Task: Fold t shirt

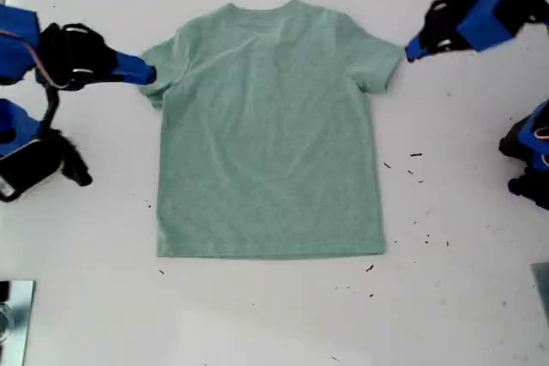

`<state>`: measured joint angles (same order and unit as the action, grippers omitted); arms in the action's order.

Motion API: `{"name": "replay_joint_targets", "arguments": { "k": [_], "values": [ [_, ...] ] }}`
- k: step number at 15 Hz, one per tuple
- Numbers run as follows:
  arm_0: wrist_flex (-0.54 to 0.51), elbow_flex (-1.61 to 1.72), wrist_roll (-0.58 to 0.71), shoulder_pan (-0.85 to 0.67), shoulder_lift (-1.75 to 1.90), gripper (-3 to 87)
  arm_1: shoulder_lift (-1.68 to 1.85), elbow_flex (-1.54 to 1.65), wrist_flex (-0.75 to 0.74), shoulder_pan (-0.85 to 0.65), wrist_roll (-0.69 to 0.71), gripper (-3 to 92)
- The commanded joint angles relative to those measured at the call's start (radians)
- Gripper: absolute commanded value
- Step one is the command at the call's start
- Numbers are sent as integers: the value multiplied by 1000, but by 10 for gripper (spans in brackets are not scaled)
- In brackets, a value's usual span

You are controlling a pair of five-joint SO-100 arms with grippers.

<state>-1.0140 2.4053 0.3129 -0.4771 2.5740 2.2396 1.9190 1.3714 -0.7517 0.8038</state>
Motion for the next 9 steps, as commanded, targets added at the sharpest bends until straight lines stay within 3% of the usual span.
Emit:
{"name": "replay_joint_targets", "arguments": {
  "k": [1, 2, 4, 5, 7, 9],
  "values": [
    [28, -6, 3, -21, -63, -2, -212, -215, -17, -57, 60, 100],
    [61, 161, -43, -11, 81, -2, -212, -155, -48, -69, 61, 123],
    [34, 488, -107, 37, 534, -2, -74, 71, -120, -94, 43, 134],
    [80, 577, -170, 106, 621, -2, -9, 150, -161, -106, 43, 158],
    [64, 686, -225, 120, 732, -2, -20, 221, -230, -121, 51, 191],
    [-35, 781, -232, 123, 1035, -2, -87, 249, -339, -153, 74, 215]
  ]
}}
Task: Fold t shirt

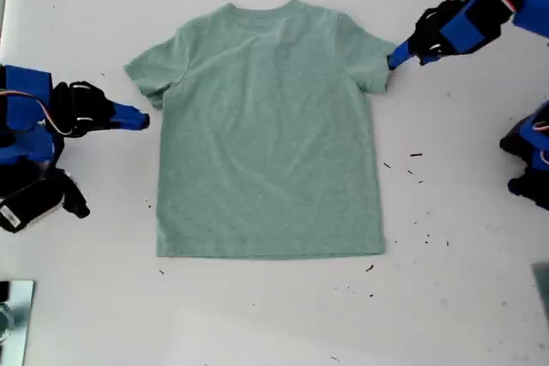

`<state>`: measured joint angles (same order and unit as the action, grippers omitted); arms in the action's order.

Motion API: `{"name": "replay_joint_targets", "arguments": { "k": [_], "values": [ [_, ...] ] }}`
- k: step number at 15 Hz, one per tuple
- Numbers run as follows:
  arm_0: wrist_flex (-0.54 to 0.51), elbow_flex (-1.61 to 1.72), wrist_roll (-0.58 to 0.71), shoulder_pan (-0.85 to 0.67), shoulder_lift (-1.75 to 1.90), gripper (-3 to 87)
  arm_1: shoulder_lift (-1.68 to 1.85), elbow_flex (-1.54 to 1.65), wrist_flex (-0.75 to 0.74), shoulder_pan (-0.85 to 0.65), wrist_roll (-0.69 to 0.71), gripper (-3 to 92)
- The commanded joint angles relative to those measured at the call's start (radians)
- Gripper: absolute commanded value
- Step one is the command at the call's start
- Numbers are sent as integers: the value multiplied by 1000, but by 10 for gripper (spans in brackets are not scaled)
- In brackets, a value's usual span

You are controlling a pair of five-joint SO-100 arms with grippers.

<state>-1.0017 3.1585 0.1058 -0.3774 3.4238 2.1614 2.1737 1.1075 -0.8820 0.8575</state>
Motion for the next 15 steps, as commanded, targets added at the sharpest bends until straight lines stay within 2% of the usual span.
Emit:
{"name": "replay_joint_targets", "arguments": {
  "k": [1, 5, 6, 7, 9, 11, 12, 13, 15],
  "values": [
    [-43, 28, -32, 26, 169, -2, -43, -20, -118, -31, 26, 226],
    [-38, 63, -57, 48, 173, -2, -350, -71, -291, -61, 25, 233],
    [-38, 64, -55, 48, 173, -2, -459, -129, -282, -64, 31, 64],
    [-37, 64, -49, 44, 173, -2, -535, -166, -264, -66, 25, 21],
    [-37, 67, -51, 51, 173, -2, -566, -227, -78, -89, 64, -15],
    [-37, 69, -52, 58, 173, -2, -403, -353, 279, -120, 126, -18],
    [-37, 69, -55, 61, 173, -2, -341, -416, 376, -123, 144, -18],
    [-37, 69, -55, 61, 173, -2, -325, -466, 437, -121, 129, -18],
    [-37, 69, -51, 49, 173, -2, -368, -583, 414, -60, 78, -19]
  ]
}}
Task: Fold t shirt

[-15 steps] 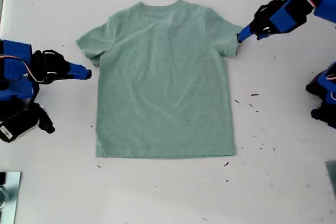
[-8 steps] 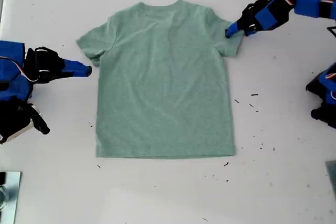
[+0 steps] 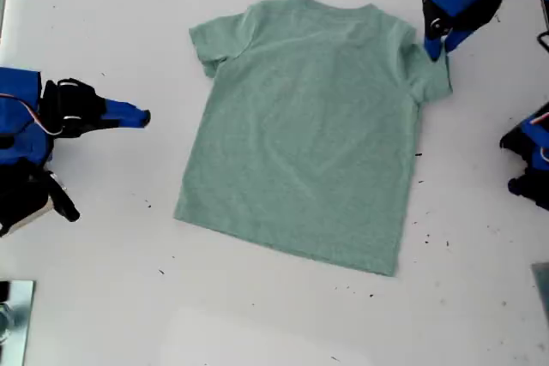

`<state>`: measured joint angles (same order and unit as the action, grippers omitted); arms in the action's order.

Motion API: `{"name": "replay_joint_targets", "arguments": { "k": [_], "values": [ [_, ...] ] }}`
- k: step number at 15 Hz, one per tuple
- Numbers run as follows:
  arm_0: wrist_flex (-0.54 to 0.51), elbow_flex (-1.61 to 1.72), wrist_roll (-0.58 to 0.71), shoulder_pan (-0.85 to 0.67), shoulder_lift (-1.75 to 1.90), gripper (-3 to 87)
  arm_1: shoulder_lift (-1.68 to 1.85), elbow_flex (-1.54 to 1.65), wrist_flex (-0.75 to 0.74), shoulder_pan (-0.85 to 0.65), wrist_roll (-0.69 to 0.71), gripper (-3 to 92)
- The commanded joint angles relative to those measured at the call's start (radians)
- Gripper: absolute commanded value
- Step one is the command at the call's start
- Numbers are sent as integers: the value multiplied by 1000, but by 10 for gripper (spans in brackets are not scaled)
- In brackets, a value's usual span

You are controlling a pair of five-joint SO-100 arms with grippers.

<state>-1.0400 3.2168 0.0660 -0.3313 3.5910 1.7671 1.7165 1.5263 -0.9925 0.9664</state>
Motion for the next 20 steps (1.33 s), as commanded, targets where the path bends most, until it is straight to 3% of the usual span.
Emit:
{"name": "replay_joint_targets", "arguments": {
  "k": [1, 3, 7, 8, 9, 10, 14, 15, 16, 18, 20],
  "values": [
    [2, 11, -9, 0, 6, -2, -35, -282, 2, 115, -83, -22],
    [2, 11, -9, -6, 6, -2, -202, -643, 17, 242, -166, -22],
    [3, 11, 0, -25, 6, -2, -411, -643, -249, 370, -298, 3],
    [3, 11, 3, -34, 6, -2, -482, -647, -318, 419, -316, 192],
    [3, 11, 8, -44, 6, -2, -561, -698, -314, 442, -354, 283],
    [5, 8, 18, -51, 6, 1, -589, -762, -218, 437, -342, 398],
    [6, 9, 32, -57, 6, 21, -84, -773, 132, 397, -258, 321],
    [6, 9, 32, -61, 6, 12, 120, -627, 204, 394, -267, 322],
    [6, 9, 32, -66, 6, -1, 388, -282, 158, 379, -272, 258],
    [6, 9, 37, -69, 6, -1, 951, 549, -95, 319, -287, 65],
    [8, 11, 40, -69, 8, -1, 1560, 1158, -219, 394, -413, 25]
  ]
}}
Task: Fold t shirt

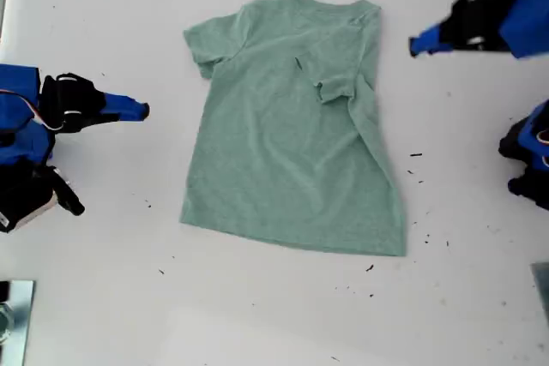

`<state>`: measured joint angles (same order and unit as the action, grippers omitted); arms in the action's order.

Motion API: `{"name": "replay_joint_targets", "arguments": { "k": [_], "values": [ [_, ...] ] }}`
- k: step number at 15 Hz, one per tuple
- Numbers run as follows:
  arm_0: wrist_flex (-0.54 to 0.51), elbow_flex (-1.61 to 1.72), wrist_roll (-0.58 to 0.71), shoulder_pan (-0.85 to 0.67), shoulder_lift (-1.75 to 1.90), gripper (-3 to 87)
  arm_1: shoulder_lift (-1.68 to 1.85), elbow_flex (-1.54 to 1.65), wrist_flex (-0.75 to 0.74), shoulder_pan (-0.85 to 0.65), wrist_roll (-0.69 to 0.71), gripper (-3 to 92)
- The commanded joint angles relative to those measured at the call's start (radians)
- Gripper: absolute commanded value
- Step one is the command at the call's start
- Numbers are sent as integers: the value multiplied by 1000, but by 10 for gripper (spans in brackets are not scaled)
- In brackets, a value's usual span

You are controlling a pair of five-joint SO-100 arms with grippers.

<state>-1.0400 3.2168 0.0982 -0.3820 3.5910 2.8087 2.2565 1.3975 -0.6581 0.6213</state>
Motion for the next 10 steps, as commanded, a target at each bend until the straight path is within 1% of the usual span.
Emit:
{"name": "replay_joint_targets", "arguments": {
  "k": [1, 2, 4, 6, 7, 8, 9, 10],
  "values": [
    [8, 14, 9, -17, 8, -1, 712, 792, -57, 95, -149, 25],
    [8, 17, 9, -18, 9, -1, 690, 845, -112, 133, -163, 25],
    [9, 26, 6, -31, 9, -1, 699, 830, -40, 78, -141, 25],
    [9, 8, -5, -51, 3, -2, 699, 836, -44, 89, -150, 25],
    [91, -86, -11, -38, -69, -2, 699, 836, -43, 89, -156, 25],
    [189, -362, 18, -23, -479, -2, 699, 838, -46, 87, -158, 25],
    [121, -738, 121, -64, -951, -2, 699, 839, -52, 78, -155, 25],
    [80, -1045, 264, -109, -1250, -2, 699, 839, -55, 72, -152, 25]
  ]
}}
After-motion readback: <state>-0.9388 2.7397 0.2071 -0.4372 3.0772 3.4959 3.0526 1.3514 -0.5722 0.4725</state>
